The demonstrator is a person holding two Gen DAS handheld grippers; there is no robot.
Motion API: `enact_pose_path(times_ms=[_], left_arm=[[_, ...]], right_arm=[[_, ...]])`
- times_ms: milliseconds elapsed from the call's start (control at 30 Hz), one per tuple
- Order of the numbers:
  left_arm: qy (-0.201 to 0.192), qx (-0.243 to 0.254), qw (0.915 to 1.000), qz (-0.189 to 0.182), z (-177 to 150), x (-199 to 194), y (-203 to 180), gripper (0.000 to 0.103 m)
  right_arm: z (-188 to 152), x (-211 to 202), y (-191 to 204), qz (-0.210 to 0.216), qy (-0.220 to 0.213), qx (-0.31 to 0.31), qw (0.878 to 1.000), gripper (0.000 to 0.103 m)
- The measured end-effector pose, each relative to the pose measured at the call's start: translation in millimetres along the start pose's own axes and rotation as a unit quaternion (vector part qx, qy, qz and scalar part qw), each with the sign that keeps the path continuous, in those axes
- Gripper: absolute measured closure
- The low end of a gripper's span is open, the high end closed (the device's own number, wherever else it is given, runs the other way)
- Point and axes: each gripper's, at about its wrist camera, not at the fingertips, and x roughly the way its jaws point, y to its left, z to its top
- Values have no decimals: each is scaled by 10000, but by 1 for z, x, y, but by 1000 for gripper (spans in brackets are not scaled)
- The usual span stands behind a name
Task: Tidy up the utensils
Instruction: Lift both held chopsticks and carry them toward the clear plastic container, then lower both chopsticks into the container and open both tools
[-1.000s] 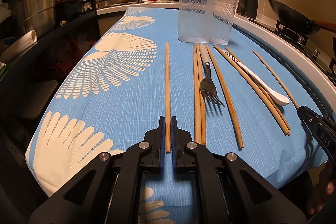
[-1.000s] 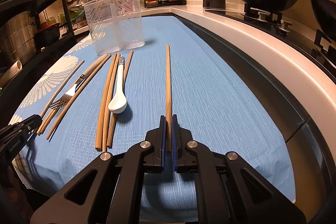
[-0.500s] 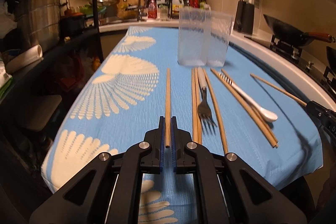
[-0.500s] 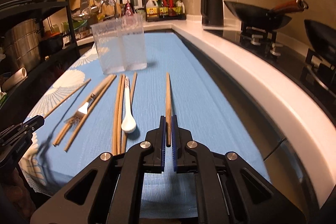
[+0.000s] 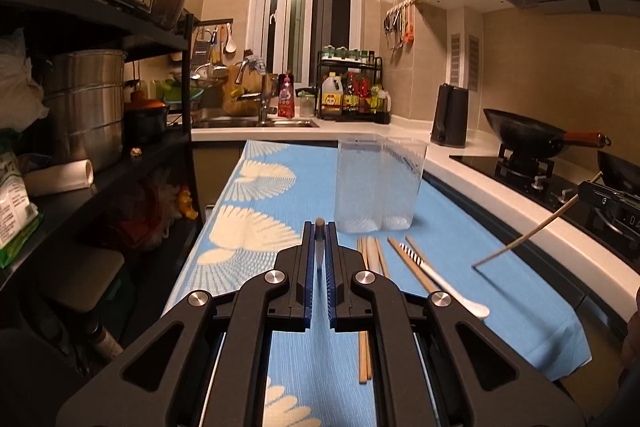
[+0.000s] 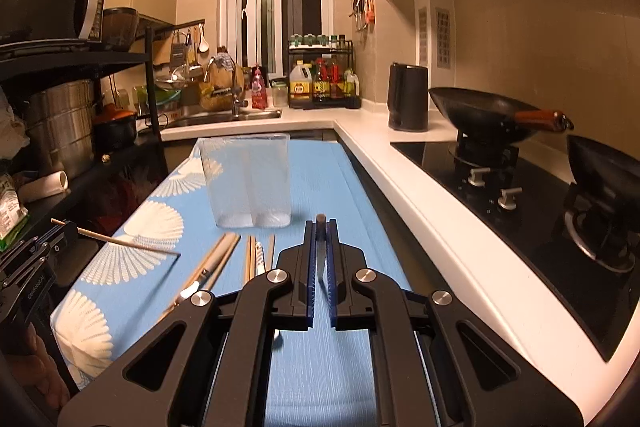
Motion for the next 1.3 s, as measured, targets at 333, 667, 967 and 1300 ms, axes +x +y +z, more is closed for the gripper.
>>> enact_pose_path(times_ms=[333,667,967,1300], left_arm=[[270,-25,9990,-345,60,27,13,98],[1030,-234,9914,-776,142,75,31,98],[876,-315,9899,-1067,215,108,24,98],[422,-405,9911,-1198,263,163,-1,98]], right_arm=[[44,22,-1,234,25,58,9997,98],[117,55,-8,698,245,188,9971,98],[205,75,-2,1248,50,197,9920,98],[248,122,23,1448,-149,-99,9893,98]])
